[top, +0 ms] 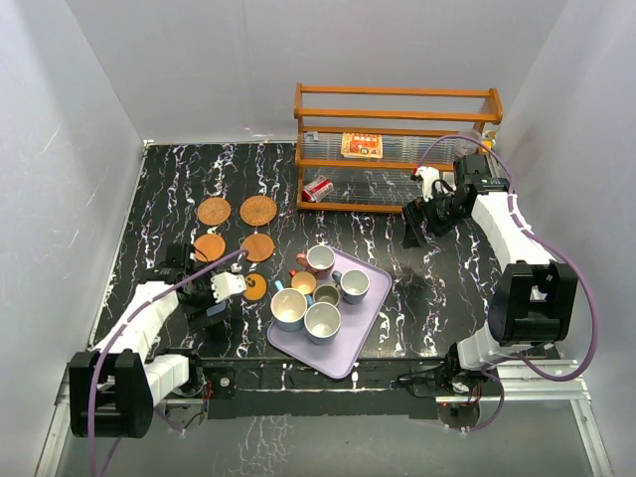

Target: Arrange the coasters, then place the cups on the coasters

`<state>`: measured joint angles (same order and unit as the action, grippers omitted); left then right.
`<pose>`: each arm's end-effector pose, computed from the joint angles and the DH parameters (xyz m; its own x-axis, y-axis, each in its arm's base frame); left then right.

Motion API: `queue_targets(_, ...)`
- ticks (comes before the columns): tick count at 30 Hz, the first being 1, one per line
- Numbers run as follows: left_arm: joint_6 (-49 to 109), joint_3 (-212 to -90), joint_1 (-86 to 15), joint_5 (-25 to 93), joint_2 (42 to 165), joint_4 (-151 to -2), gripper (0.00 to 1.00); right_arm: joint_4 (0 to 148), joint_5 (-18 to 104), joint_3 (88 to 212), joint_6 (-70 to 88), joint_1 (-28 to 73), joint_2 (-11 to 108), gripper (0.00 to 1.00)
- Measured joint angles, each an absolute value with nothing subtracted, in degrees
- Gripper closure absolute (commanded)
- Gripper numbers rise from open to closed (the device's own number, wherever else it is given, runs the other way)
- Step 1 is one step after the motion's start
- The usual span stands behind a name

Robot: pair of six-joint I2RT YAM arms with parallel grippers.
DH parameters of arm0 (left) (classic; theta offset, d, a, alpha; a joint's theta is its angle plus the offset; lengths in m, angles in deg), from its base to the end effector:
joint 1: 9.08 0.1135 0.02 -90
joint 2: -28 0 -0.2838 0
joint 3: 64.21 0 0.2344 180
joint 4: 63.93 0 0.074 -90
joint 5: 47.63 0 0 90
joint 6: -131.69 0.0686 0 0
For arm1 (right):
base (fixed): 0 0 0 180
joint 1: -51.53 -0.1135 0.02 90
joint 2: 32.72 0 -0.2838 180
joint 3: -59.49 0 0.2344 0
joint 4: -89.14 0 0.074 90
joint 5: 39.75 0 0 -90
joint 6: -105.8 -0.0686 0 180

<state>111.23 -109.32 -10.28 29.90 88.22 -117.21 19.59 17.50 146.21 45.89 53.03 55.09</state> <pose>0.1569 -0.0181 0.1676 -0.2313 0.9199 -0.3168 0.9058 0.3224 0.2749 0.2880 0.0296 0.2684 -0.7372 -0.4025 -0.5427 -0.6089 0.7439 0.2754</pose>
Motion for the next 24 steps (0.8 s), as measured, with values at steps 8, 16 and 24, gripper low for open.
queue_targets(8,110.8,-109.3,-10.3,29.9,90.1,-115.0,0.01,19.6,17.5,146.2,45.9,53.0,55.2,0.02)
queue_targets(16,110.0,-110.2,-10.3,30.5,92.0,-113.9,0.11,19.6,17.5,146.2,45.9,53.0,55.6,0.02)
queue_targets(24,109.3,-113.6,-10.3,30.1,98.2,-111.8,0.17,19.6,17.5,146.2,45.9,53.0,55.6,0.02)
